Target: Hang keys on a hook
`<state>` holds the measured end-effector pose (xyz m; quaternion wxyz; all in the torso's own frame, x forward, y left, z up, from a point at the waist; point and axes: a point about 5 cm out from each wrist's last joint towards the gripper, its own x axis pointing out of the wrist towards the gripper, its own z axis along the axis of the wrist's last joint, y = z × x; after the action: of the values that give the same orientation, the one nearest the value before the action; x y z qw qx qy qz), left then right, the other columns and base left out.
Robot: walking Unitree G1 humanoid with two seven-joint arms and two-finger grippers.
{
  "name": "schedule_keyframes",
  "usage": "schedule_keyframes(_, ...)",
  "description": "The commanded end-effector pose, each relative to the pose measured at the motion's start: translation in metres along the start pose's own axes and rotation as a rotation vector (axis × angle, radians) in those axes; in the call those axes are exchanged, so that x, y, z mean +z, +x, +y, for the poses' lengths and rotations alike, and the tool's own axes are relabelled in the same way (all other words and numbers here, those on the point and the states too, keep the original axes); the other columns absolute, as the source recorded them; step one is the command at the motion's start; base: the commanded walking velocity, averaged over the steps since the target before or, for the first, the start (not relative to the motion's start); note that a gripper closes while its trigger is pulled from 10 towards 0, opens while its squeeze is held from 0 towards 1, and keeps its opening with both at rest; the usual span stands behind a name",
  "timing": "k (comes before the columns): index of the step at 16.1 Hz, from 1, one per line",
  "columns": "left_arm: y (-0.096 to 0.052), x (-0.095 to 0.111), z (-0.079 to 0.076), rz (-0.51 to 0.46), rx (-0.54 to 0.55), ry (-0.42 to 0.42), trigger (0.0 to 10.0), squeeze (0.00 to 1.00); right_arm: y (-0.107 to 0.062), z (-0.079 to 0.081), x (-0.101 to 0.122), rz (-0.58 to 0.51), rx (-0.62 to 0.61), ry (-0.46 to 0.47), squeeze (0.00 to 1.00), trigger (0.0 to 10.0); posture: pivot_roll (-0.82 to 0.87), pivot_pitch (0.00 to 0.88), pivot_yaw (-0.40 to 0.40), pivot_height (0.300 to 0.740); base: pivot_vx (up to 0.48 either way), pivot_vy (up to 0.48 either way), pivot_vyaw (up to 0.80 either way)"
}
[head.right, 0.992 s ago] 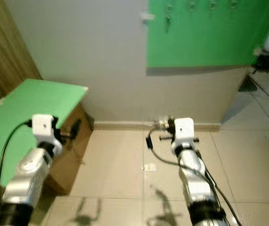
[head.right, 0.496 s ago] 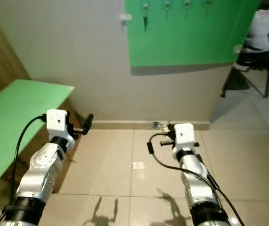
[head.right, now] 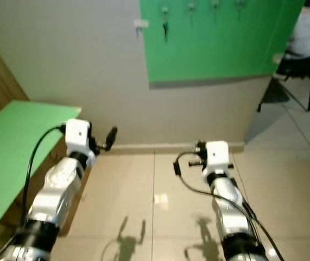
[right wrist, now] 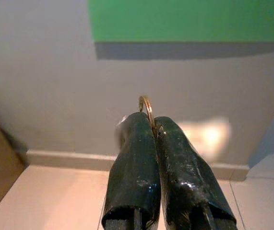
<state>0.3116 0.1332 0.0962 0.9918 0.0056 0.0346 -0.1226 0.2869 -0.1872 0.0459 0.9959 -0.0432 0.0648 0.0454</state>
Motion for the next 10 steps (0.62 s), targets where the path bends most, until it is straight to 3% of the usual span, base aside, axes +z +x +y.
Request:
schedule_keyframes(1, -0.0001, -0.0034, 0.0084, 0.026, 0.018, 0.007, 10.0, 0.00, 0.0051, 0.0077, 0.0062, -0.028, 0.019, 0.014, 0.00, 0.0, -0.19, 0.000, 0.105, 0.740, 0.480, 0.000, 0.00)
schedule_keyframes(10, 0.0089, -0.0020, 0.0064, 0.043, -0.040, 0.038, 10.0, 0.00, 0.0127, 0.0058, 0.0097, -0.030, 0.010, 0.011, 0.00, 0.0, -0.20, 0.000, 0.123, 0.740, 0.478, 0.000, 0.00)
